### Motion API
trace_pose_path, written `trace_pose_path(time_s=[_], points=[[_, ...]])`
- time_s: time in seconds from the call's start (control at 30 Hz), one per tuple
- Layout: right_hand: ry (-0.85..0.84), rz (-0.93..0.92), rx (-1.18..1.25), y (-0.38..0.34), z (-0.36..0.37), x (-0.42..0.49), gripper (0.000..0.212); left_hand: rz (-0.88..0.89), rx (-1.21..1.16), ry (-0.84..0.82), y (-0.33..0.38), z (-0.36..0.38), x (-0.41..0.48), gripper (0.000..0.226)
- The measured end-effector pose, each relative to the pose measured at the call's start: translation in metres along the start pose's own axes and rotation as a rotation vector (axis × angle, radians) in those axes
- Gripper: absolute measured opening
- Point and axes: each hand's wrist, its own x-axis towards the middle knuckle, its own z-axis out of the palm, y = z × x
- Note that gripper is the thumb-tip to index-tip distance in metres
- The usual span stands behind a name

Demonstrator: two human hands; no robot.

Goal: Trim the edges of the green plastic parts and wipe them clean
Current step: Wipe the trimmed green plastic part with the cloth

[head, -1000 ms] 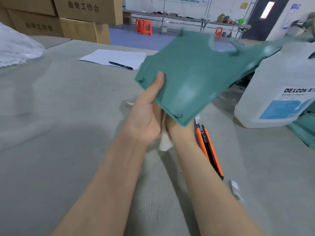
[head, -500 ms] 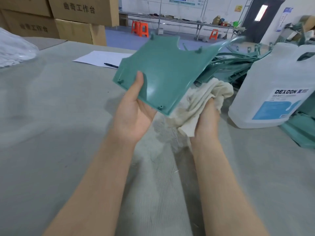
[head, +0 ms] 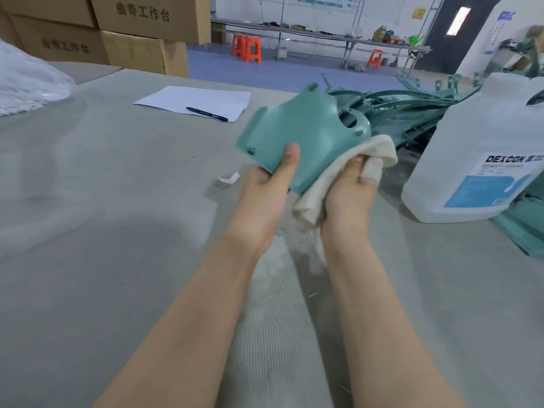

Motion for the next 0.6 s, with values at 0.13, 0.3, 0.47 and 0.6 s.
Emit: trace_pose_path(time_s=[0.13,0.3,0.47,0.6], points=[[-0.034,0.115,0.277,-0.020,-0.018,0.000,0.024,0.042,0.112,-0.096,-0.004,0.009,-0.005,0.015],[-0.073,0.244,0.335,-0.029,-0.019,0.002,0.015,-0.010,0.061,-0.022,0.004,-0.008,0.004,0.017],[-0.113,0.178,0.236,-0.025,-0.020,0.005,0.013,-0.055,-0.149,0.028,0.008,-0.008,0.002,0.013],[-0.088,0.190,0.107,-0.022,-0.019,0.002,0.020,-0.075,-0.252,0.160,0.008,-0.003,-0.001,0.014]])
